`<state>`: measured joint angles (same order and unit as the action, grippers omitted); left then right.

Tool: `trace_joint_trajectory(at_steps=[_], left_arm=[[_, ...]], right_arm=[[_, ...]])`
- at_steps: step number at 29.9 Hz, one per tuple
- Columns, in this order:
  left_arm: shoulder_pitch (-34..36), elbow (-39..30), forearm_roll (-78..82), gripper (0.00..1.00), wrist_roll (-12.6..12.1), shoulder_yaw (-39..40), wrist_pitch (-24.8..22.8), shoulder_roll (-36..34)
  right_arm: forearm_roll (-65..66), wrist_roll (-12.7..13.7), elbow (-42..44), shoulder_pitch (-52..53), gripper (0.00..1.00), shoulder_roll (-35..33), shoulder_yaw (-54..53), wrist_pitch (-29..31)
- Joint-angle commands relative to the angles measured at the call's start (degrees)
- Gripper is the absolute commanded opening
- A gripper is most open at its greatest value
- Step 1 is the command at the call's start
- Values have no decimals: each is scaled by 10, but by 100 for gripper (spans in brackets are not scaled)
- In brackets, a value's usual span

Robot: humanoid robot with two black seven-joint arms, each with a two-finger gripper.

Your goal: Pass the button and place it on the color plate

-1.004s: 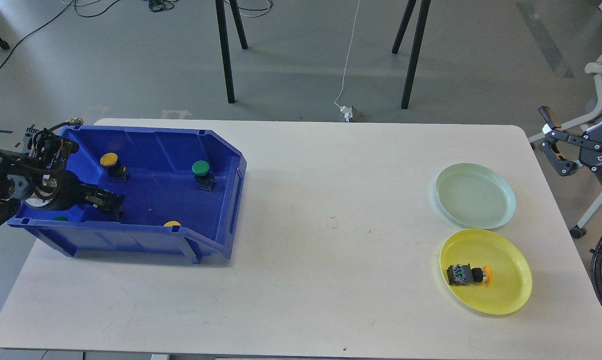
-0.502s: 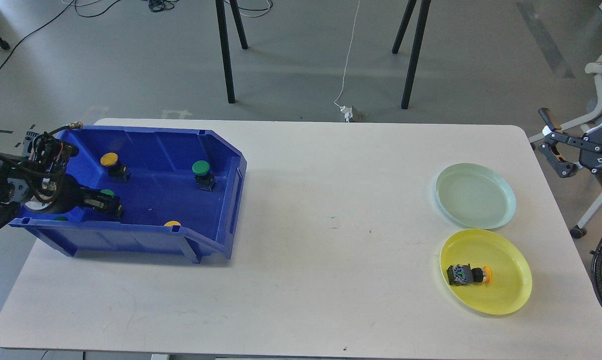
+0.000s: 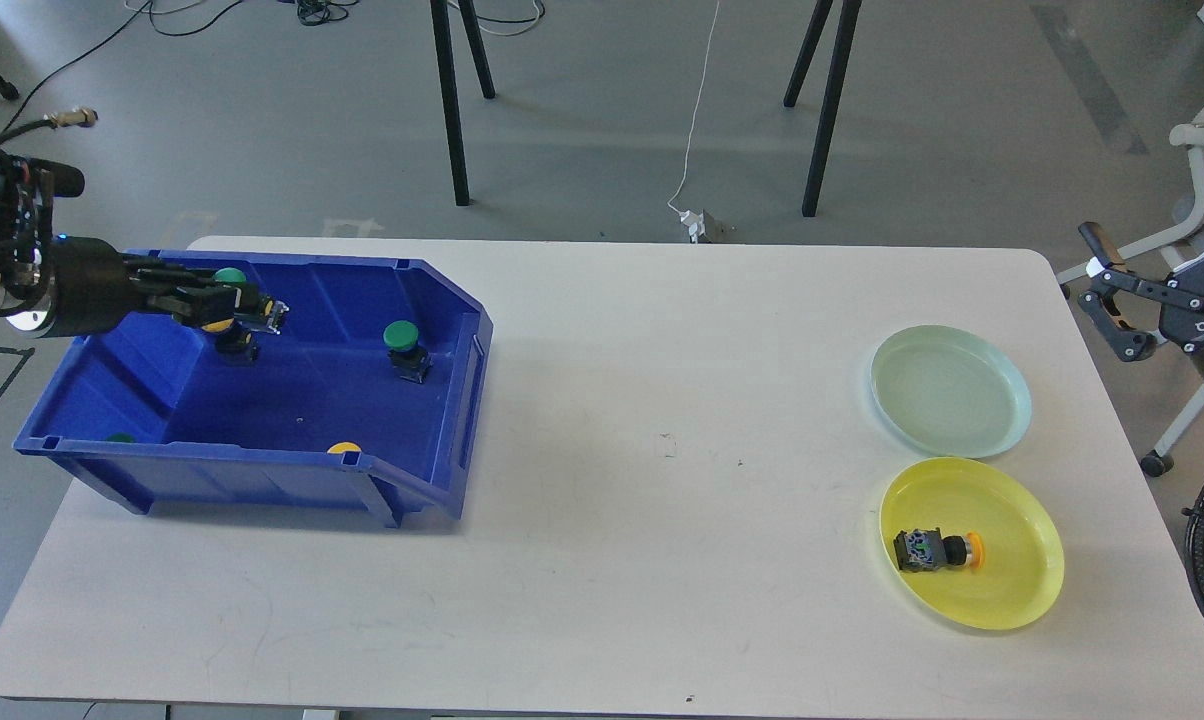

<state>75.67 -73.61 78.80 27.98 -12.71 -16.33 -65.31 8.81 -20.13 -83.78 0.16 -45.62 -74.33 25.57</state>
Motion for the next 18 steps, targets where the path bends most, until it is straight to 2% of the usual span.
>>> trace_joint_trajectory(at_steps=[1, 4, 8, 12, 14, 18], left_arm=[[1, -124, -114, 3, 0, 72, -29, -42], [1, -165, -253, 3, 0, 80, -31, -7], [-8, -163, -391, 4, 0, 87, -6, 131], [-32, -83, -478, 4, 0, 88, 59, 280], [-49, -36, -482, 4, 0, 88, 66, 339], [-88, 15, -483, 4, 0, 103, 67, 392]], right_arm=[[17, 1, -2, 2, 95, -1, 7, -1], [65, 1, -5, 13, 95, 0, 9, 0], [118, 1, -6, 58, 95, 0, 31, 0], [128, 1, -9, 119, 95, 23, 114, 2], [138, 1, -10, 157, 95, 47, 172, 2], [182, 0, -2, 222, 95, 92, 268, -6]])
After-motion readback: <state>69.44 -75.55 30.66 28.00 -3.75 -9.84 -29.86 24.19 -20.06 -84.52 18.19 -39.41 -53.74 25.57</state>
